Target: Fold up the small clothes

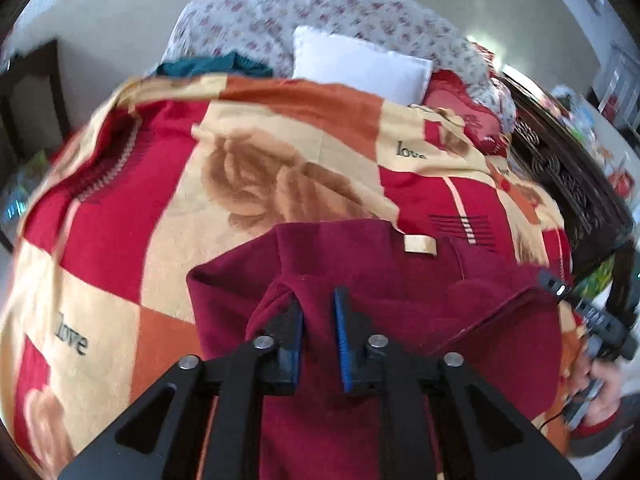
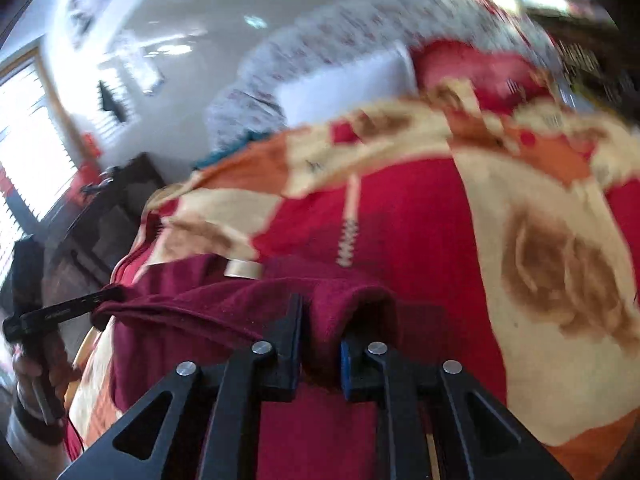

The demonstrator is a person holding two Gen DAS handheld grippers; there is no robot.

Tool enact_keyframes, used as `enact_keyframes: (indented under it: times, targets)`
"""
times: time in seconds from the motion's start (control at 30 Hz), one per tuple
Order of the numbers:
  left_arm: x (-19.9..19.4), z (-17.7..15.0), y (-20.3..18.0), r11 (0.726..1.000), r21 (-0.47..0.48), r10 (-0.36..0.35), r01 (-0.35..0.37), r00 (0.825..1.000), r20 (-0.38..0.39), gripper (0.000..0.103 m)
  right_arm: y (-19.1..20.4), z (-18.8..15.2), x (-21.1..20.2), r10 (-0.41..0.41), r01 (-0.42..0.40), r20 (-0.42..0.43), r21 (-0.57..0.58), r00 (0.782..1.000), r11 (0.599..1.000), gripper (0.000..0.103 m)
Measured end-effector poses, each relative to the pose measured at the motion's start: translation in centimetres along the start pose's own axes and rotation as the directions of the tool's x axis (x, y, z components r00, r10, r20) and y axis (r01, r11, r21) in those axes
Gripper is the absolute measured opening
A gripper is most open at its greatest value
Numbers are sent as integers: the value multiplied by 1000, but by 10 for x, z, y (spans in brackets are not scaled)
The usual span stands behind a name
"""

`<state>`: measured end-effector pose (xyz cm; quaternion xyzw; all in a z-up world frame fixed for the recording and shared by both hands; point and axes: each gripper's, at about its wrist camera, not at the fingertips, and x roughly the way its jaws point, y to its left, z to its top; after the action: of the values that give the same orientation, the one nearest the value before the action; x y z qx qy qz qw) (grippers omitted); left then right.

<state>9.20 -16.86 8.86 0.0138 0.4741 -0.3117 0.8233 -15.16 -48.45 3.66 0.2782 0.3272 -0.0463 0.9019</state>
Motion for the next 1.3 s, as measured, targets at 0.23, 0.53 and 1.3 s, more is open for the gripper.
enact_keyframes:
  times: [0.23, 0.53, 1.3]
  targets:
    - [-47, 3, 32, 986, -148, -51, 76, 985, 166, 73, 1, -2, -53, -40, 41, 188, 1, 981, 999, 80]
    - [-25, -13, -6, 997, 32, 61, -66, 990, 126, 73, 58, -9, -9, -140, 161, 95, -263, 986, 951, 49]
    - [59, 3, -5, 961, 49, 263, -273, 953, 150, 86, 24, 11, 58, -286, 277, -21, -190, 958, 942, 51]
